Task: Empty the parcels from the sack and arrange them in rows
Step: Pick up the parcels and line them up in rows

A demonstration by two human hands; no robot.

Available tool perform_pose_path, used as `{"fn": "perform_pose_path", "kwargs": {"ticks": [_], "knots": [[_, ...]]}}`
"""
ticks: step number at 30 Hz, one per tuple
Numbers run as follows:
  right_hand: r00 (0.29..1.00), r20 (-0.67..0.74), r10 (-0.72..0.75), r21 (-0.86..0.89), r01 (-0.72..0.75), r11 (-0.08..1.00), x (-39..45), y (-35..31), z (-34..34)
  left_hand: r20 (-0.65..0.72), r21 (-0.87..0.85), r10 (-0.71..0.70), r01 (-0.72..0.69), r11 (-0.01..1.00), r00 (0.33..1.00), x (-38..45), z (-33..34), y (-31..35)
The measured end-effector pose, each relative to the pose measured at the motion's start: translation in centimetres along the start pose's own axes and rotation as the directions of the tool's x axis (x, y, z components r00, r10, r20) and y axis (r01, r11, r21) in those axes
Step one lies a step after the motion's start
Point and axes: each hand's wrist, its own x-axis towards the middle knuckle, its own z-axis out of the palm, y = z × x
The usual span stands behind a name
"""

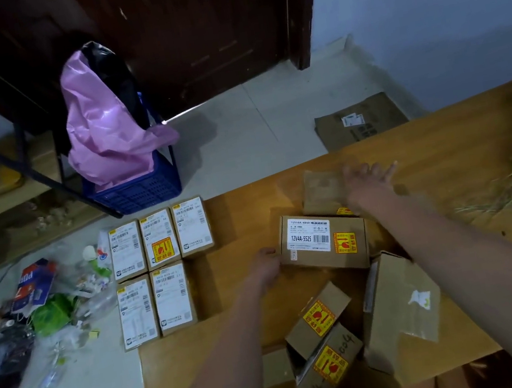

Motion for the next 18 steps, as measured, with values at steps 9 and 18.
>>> {"fn": "perform_pose_path", "kwargs": {"ticks": [9, 18], "knots": [[0.947, -0.17, -0.272, 0.087, 0.289, 0.953, -7.7, -7.9, 1.0, -0.047, 0.106, -0.033, 0.038, 0.994, 0.998, -2.5, -4.1, -2.5], [0.972, 0.234, 0.009, 0.191, -0.055, 0.98, -13.7, -9.7, 6.4, 0.008, 0.05, -0.01, 0.01, 0.999, 1.0, -5.4, -8.2, -4.8]]}}
